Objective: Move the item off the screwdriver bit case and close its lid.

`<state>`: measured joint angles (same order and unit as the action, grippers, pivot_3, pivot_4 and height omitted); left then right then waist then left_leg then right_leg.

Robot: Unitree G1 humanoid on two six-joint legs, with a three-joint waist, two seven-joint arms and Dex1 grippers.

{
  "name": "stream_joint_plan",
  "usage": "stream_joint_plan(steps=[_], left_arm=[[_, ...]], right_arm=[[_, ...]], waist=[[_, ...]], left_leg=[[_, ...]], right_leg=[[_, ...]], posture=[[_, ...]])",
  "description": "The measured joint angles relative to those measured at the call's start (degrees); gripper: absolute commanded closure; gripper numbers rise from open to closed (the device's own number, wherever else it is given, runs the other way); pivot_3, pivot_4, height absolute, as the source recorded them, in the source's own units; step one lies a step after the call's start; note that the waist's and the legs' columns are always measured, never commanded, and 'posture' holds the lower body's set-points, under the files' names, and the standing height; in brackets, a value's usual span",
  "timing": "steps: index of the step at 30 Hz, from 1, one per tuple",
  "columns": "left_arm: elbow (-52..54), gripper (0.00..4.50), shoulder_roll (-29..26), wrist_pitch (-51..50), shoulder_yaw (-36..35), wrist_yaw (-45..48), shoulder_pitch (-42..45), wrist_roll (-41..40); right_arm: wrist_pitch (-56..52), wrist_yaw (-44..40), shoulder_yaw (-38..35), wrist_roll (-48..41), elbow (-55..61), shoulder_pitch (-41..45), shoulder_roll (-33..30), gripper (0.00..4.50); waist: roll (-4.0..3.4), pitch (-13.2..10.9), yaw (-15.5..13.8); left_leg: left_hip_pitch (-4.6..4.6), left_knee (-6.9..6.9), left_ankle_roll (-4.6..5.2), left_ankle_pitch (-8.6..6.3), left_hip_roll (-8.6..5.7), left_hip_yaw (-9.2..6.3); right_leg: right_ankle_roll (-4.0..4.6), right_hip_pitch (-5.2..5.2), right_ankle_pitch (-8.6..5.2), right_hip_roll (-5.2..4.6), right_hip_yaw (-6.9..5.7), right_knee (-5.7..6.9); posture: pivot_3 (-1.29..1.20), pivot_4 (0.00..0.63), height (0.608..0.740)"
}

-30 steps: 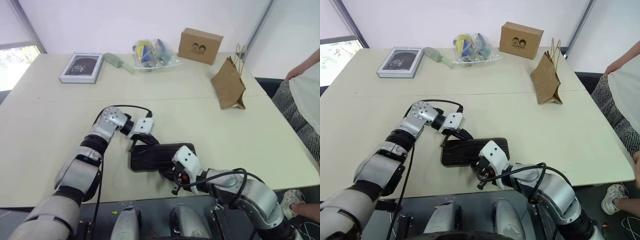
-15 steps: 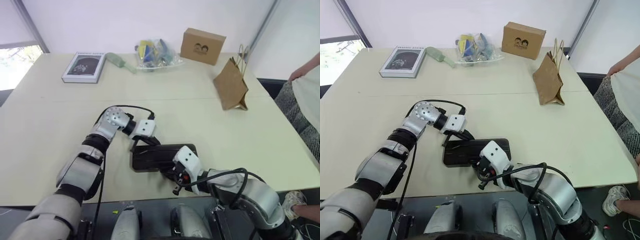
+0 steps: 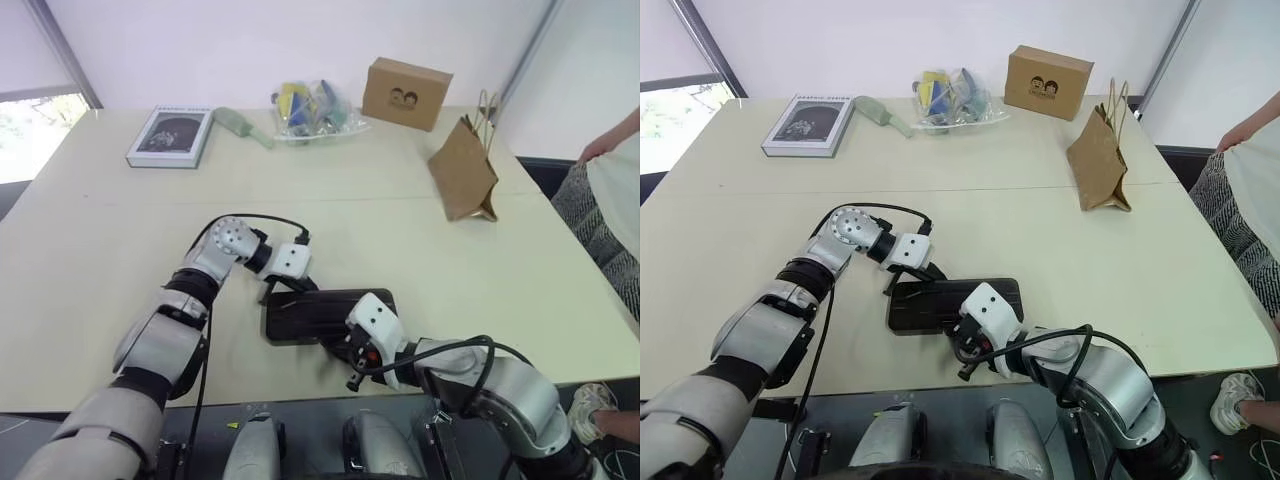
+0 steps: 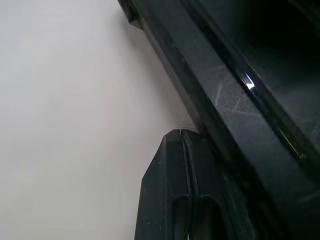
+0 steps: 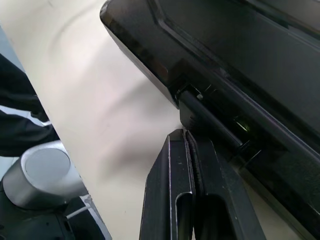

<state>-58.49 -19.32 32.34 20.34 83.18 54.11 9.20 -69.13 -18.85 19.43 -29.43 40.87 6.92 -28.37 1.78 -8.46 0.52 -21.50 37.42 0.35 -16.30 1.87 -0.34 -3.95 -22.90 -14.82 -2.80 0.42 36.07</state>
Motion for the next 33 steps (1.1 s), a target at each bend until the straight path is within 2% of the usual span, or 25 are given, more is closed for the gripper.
stream_joint_plan(steps=[33], left_arm=[[5.67,4.50,-1.49,2.42,0.18,-0.48,-3.75,-0.72]], right_arm=[[0.87,0.31,3.31,3.08,0.47,1.91,-1.47,4.46]], waist=[[-0.05,-0.04,0.20]], left_leg=[[-0.07,-0.28,-0.01,0.00,-0.02,0.04]], right_leg=[[0.00,-0.21,0.00,-0.26,-0.01,-0.10]], posture=[[0.00,0.150,0.740]])
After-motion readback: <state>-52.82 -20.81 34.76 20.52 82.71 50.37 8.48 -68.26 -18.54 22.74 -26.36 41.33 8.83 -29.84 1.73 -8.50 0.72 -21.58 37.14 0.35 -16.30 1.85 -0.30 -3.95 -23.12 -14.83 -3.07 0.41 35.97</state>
